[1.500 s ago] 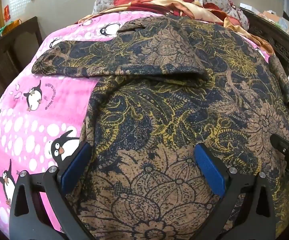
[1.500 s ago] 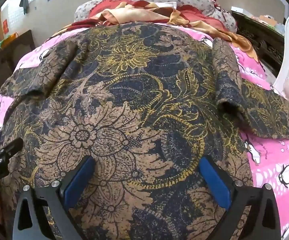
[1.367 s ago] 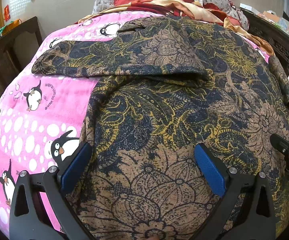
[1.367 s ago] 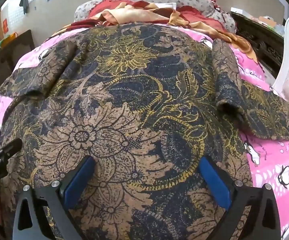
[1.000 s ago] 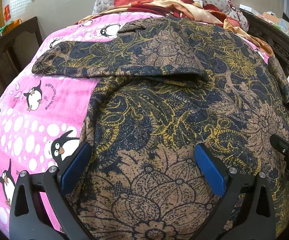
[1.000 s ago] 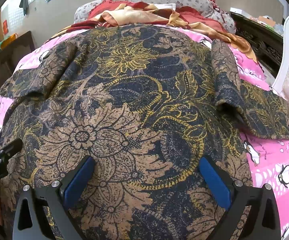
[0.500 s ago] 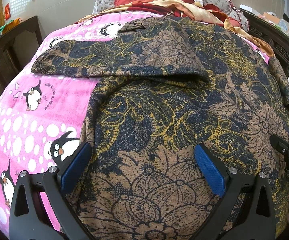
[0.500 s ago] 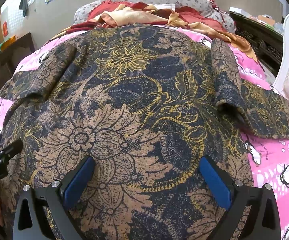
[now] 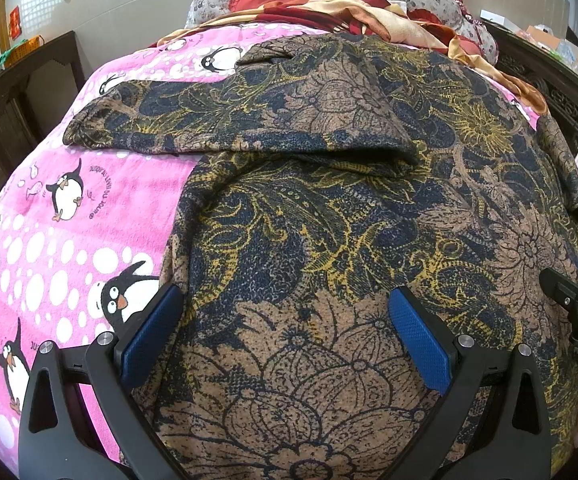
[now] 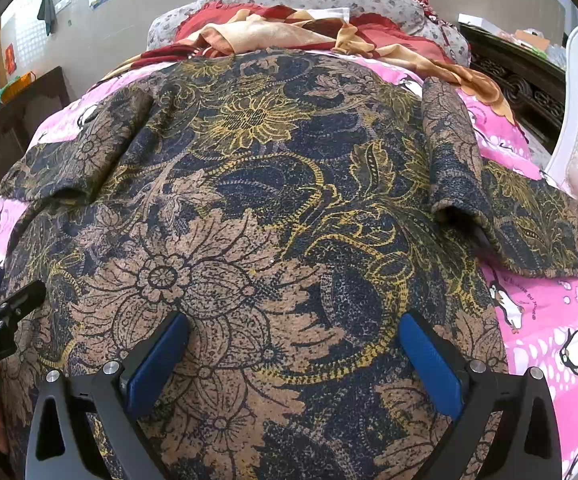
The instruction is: Fold small clothes
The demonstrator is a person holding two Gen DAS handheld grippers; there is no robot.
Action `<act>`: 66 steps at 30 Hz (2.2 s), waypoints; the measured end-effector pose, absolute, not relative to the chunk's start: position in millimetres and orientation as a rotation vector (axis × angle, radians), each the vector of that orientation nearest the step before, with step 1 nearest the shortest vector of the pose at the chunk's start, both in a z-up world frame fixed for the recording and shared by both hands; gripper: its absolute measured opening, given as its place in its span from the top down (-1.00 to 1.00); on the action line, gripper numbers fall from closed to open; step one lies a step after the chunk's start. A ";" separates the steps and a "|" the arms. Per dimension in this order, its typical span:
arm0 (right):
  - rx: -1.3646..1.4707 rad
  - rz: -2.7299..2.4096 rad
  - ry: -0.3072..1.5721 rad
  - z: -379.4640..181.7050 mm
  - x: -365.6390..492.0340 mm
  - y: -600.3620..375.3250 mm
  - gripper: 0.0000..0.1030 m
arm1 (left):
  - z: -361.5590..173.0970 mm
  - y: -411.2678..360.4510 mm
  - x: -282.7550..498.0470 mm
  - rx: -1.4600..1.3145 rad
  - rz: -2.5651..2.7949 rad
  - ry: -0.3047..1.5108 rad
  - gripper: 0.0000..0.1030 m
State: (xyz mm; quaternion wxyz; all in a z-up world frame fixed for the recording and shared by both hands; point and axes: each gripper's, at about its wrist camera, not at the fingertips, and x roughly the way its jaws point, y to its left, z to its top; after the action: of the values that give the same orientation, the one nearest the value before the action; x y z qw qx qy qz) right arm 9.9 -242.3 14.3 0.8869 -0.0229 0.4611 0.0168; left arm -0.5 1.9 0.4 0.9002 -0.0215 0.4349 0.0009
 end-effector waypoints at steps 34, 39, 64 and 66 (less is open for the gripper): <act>-0.031 0.027 0.957 14.3 8.0 -242.1 -1.00 | 1.4 1.7 -3.0 -0.062 -0.024 0.916 -0.99; -0.057 0.012 0.981 13.6 6.4 -242.4 -1.00 | 1.5 1.5 -2.5 -0.067 -0.026 0.926 -0.99; -0.041 0.014 0.963 14.5 7.6 -242.9 -1.00 | -0.8 -0.5 -0.2 -0.045 0.000 0.925 -0.99; -0.042 0.014 0.963 14.6 7.7 -243.2 -1.00 | -0.6 0.2 -0.6 -0.046 0.000 0.923 -0.99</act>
State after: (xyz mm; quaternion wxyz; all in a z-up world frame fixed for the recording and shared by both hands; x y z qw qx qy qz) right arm 7.7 -243.2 14.6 0.8860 -0.0200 0.4631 0.0066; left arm -0.6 0.2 -0.6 0.8952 -0.0223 0.4451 0.0000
